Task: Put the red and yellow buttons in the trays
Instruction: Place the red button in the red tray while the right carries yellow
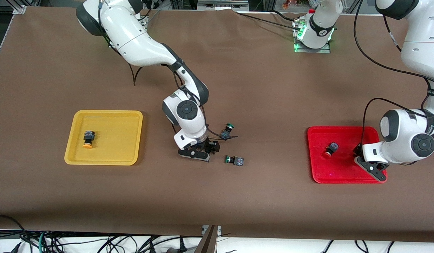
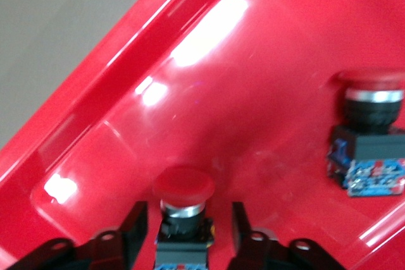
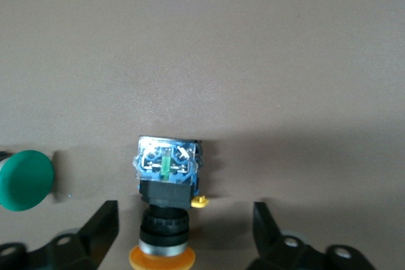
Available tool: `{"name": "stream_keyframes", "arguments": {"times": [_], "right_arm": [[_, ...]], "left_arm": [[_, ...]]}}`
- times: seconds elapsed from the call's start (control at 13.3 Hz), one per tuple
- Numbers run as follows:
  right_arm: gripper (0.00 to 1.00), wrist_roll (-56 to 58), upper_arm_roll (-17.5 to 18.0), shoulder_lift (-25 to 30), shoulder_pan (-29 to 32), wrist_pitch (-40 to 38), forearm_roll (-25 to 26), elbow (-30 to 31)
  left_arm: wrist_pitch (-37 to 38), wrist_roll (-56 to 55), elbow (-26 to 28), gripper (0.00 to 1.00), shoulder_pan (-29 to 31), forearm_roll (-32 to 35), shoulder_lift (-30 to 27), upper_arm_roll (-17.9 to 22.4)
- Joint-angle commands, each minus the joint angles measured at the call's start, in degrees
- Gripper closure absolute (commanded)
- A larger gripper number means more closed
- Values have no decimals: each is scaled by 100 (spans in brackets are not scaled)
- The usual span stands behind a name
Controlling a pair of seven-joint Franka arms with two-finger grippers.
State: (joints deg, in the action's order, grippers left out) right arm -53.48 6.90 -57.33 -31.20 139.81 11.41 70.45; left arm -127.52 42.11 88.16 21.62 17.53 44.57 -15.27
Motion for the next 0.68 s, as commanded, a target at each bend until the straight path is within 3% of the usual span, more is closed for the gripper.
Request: {"name": "stream_keyframes", "arguments": {"times": [0.0,0.15,0.38,0.6], "right_arm": [[76,-84,-31,-121,-53,-6,116,-216],[100,-14,-31,-112,-44,-6,151,-216],[100,170,-40,80,104,-198,257,-207],[100,1195,-22,571,508,-1470,65,-129]], "left_arm": [[122,0,17,0,-53,22,-211,-81],[647,-175,-88,0,-44,-4,-500,-300],[1621,-1052,-124,0,-44,-250,-1141,-642],[2529,-2352,-133,0,-44,-566,-1722,-889]]}}
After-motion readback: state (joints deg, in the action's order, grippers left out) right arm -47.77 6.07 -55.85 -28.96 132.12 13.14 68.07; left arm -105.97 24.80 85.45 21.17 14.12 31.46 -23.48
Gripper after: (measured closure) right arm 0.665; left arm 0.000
